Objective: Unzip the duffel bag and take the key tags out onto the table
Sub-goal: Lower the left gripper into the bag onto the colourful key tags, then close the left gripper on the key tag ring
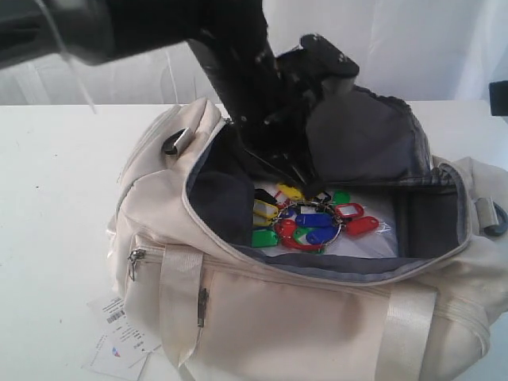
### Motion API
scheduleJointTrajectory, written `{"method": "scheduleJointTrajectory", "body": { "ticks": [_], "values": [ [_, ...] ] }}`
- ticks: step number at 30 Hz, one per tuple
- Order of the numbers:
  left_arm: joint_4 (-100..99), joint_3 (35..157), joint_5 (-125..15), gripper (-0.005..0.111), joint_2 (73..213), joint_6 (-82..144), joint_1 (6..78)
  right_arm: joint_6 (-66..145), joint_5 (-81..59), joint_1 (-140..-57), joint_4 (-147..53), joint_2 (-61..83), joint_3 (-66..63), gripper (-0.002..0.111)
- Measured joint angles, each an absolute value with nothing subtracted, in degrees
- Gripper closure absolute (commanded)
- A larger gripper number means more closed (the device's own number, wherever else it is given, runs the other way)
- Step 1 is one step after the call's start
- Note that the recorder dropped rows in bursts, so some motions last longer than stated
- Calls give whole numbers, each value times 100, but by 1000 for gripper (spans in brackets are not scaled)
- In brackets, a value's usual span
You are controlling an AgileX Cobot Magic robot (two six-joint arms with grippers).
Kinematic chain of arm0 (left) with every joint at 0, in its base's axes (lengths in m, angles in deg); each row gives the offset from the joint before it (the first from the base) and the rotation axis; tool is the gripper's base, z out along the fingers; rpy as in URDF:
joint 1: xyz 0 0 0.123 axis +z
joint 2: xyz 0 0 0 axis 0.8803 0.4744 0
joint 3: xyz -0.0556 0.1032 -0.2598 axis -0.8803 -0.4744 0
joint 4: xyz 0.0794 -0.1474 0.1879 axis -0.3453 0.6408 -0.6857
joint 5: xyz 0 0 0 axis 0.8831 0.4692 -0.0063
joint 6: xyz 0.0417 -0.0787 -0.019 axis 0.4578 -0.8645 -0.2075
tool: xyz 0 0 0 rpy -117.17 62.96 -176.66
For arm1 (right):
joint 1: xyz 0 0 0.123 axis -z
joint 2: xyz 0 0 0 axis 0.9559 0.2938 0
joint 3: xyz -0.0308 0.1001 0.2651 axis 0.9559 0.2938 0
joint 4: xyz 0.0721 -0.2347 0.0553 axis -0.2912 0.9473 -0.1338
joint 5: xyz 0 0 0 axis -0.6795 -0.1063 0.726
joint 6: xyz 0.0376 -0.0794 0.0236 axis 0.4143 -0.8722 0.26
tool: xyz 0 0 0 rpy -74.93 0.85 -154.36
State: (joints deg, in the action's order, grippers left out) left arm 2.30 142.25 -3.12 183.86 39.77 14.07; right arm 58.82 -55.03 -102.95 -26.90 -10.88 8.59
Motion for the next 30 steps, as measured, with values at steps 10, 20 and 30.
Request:
{"method": "scheduleJointTrajectory", "body": {
  "ticks": [10,20,30],
  "values": [
    [279,14349,-562,47,19095,3977,1338,5918,-5575,-10295,-2653,-1088,859,108],
    [1302,14361,-706,19,19160,4771,1094,5964,-5575,-10295,-2653,-1088,859,108],
    [356,14385,-1159,20,19685,3250,905,5964,-5609,-10295,-2653,-1088,859,108]
  ]
}}
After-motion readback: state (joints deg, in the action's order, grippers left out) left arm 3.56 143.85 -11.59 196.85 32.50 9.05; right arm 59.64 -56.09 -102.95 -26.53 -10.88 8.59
